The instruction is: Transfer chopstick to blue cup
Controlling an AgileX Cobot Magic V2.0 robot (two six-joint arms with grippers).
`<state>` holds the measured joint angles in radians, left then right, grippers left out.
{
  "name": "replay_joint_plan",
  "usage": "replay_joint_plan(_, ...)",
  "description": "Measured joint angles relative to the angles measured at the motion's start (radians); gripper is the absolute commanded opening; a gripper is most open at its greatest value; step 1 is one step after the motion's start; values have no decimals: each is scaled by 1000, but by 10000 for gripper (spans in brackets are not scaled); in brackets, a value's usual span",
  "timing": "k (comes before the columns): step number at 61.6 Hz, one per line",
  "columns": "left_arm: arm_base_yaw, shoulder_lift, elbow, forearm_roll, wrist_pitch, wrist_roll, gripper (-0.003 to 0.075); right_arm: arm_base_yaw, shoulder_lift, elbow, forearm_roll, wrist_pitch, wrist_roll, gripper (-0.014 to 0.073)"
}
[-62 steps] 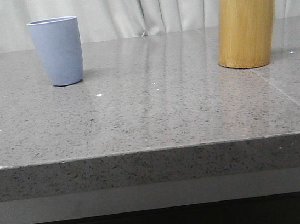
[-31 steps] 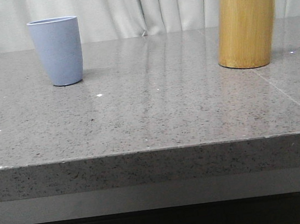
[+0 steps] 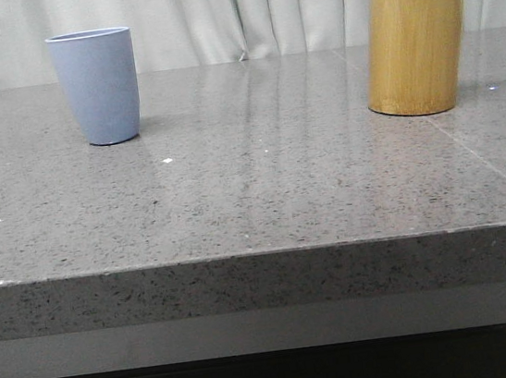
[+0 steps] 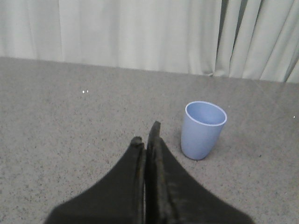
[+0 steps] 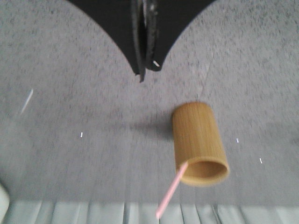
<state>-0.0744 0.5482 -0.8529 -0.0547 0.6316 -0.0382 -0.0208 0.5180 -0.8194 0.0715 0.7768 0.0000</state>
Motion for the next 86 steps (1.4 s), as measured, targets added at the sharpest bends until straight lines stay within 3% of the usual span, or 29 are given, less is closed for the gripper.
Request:
replay_joint_plan(19,0,159,0,-28,18,0,-18,0,138,0,0,24,0,-112)
replay_joint_plan(25,0,207,0,-28,37,0,15,0,154,0,0,25,0,-25)
replay_joint_plan(29,0,229,0,-28,39,12,108,0,156,0,0,25,0,77)
replay_joint_plan(34,0,260,0,-28,39,24,326,0,156,0,0,25,-5,291)
replay_joint_plan(39,0,280,0,-28,33,26,504,0,156,0,0,25,-16,452)
replay_joint_plan(43,0,298,-2,-28,33,26,574,0,156,0,0,25,-20,522)
replay_joint_plan(67,-181,588,-235,-26,106,51,510,0,156,0,0,29,-25,510)
replay_joint_plan(86,-208,889,-573,-25,285,52,492,0,156,0,-1,29,-25,510)
